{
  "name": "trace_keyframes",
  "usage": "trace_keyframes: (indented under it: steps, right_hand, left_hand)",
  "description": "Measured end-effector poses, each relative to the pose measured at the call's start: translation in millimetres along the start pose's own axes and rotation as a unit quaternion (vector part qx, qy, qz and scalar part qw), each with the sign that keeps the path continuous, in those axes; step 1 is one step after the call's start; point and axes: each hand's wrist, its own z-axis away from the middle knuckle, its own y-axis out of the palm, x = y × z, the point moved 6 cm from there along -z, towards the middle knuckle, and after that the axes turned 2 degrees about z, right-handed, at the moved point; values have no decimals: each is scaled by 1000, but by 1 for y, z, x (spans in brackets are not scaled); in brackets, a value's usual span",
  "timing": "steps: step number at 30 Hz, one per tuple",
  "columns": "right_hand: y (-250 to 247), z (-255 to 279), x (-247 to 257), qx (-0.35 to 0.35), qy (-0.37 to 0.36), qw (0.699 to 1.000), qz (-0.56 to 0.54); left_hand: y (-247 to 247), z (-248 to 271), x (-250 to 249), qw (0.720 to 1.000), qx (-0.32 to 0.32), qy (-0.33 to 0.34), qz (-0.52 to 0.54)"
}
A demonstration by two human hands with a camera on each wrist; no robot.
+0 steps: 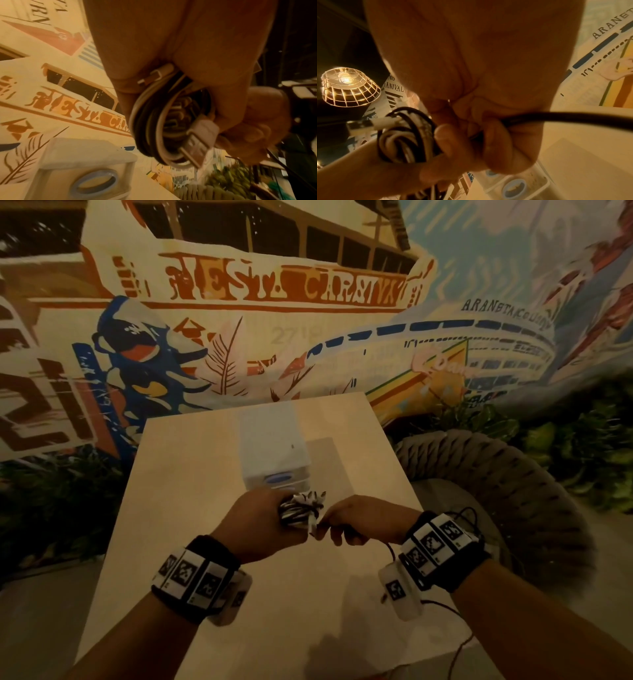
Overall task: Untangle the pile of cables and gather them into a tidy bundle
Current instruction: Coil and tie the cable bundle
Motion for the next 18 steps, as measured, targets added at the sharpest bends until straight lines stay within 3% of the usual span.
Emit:
trace_keyframes:
  steps: [5, 9, 16, 18]
  right_hand:
    - [5, 4, 10, -1, -9, 1000, 4]
    - [8, 2, -3, -4, 54, 994, -99]
    - [21, -1, 3, 138, 109, 980, 89]
    - [22, -4, 8, 130, 106, 974, 152]
  left_hand:
    - [19, -6, 0, 989, 74, -26, -123]
    - [31, -2, -1, 978, 141, -45, -147]
    - [45, 2, -19, 949, 156, 9, -274]
    - [50, 0, -21, 943, 167, 13, -286]
